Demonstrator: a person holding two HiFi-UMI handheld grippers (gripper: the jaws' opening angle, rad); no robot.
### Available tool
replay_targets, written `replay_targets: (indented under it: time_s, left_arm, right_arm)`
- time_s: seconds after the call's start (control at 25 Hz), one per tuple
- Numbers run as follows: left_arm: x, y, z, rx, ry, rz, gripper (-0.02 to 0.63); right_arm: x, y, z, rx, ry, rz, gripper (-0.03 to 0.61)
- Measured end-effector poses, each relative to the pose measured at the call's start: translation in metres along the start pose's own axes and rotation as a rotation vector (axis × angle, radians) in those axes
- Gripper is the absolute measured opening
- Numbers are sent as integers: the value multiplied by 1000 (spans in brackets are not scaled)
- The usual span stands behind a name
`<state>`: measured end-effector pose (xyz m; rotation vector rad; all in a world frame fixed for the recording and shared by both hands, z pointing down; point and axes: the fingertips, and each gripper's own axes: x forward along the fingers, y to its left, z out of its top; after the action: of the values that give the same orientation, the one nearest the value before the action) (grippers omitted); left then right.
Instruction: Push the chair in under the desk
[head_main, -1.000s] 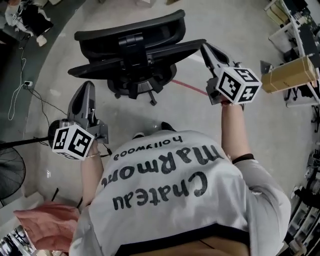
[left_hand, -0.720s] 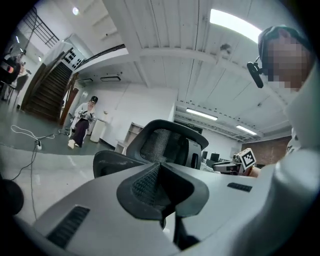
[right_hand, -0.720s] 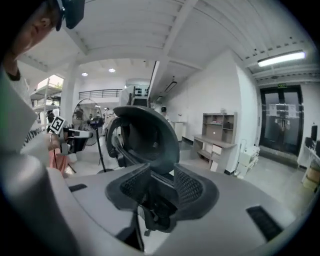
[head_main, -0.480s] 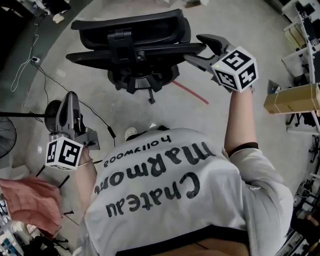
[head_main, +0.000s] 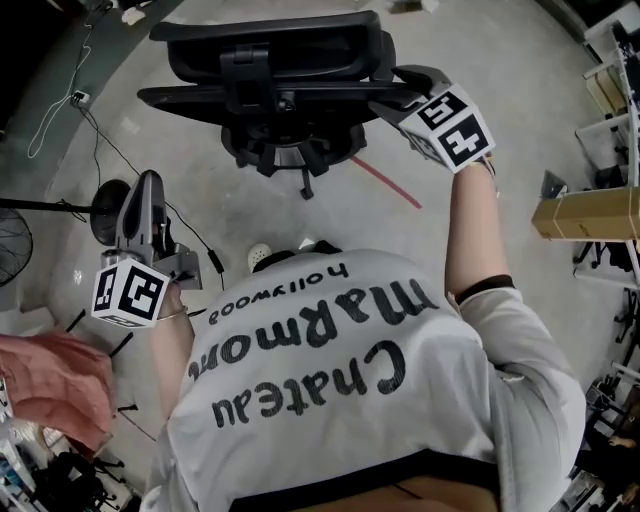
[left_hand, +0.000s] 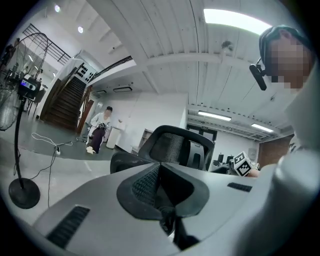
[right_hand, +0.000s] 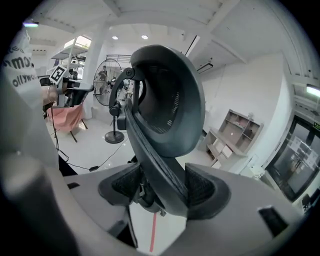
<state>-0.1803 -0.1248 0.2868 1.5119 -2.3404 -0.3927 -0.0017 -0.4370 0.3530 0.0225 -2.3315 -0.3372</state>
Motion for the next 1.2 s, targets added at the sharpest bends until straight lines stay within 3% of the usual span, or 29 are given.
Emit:
replay_targets:
  time_s: [0.16, 0.36, 0.4, 0.44, 0.6, 0.72, 0.88, 0.96, 1.04, 1.08, 1.2]
  left_arm:
    - [19, 4, 12, 22, -12, 3, 17]
    - [36, 27, 33, 125, -1, 57, 22]
    - [40, 35, 36, 144, 5, 68, 75]
    - [46, 42, 37, 161, 16, 67, 172]
    - [85, 51, 29, 241, 152, -79, 277]
    - [116, 44, 18, 451, 292, -210, 299]
    - [153, 45, -3, 921, 476, -290, 302]
    - [162, 46, -17, 1105, 577, -331, 302]
    - [168, 43, -27, 1196, 641, -398, 296]
    - [170, 41, -32, 1214, 657, -440, 260]
    - [175, 40, -40, 1221, 658, -524, 253]
  right_arm:
    - [1, 2, 1, 21, 22, 19, 282]
    - [0, 0, 0, 17, 62, 30, 276]
    - [-1, 0, -1, 19, 61, 24, 279]
    - [-2, 0, -1, 22, 60, 16, 279]
    - [-5, 3, -5, 39, 65, -2, 279]
    - [-4, 7, -6, 58, 72, -12, 281]
    - [-6, 11, -8, 88, 98, -28, 284]
    - [-9, 12, -7, 102, 106, -33, 288]
    - [-12, 13, -6, 116, 112, -47, 296]
    - [-13, 14, -7, 125, 118, -57, 299]
    - [-11, 17, -11, 149, 137, -85, 308]
